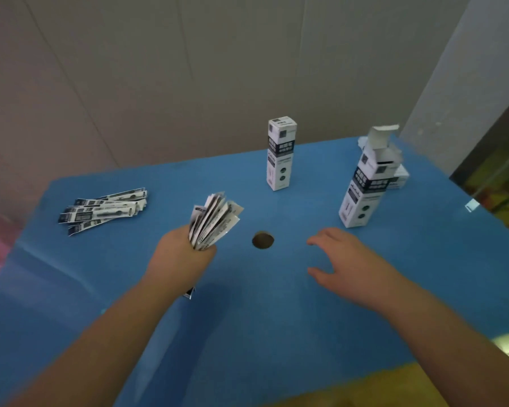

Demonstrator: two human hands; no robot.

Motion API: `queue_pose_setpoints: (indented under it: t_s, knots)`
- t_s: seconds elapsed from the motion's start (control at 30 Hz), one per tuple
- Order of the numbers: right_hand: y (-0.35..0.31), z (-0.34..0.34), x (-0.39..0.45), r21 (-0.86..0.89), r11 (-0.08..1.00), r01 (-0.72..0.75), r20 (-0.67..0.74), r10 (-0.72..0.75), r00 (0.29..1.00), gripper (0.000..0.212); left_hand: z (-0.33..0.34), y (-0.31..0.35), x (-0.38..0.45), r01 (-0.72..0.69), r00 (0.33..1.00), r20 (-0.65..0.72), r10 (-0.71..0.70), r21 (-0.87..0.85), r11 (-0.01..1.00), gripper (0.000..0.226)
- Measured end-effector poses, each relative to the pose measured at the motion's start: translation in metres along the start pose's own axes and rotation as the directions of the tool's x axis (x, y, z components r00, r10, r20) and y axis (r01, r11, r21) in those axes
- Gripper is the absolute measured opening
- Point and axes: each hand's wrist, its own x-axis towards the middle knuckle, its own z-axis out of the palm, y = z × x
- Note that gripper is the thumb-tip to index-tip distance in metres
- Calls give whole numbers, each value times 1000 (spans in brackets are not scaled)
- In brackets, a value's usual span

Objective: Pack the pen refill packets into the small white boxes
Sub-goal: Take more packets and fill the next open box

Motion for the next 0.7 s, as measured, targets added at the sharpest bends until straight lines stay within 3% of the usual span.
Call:
queue_pose_setpoints:
  t_s: [0.23, 0.37, 0.5, 0.6, 0.7]
  knots:
    - [103, -33, -17, -7, 998, 55, 32, -54, 998, 60, 75, 72, -22, 14, 1000, 24, -14, 30, 999, 21]
    - [152, -54, -21, -16, 998, 63, 44, -62, 997, 59, 115, 110, -28, 0, 999, 44, -5, 100, 995, 27]
    - [199, -67, -20, -37, 999, -14, 35, 15, 999, 57, 154, 155, -28, -127, 962, 266, 55, 263, 957, 9]
    - [227, -71, -16, -34, 997, -74, 42, 75, 996, 58, 188, 175, -19, -296, 911, 398, 113, 436, 850, 27]
    - [249, -72, -17, -7, 994, -113, 22, 113, 993, 57, 216, 191, -10, -402, 882, 442, 166, 519, 755, 25]
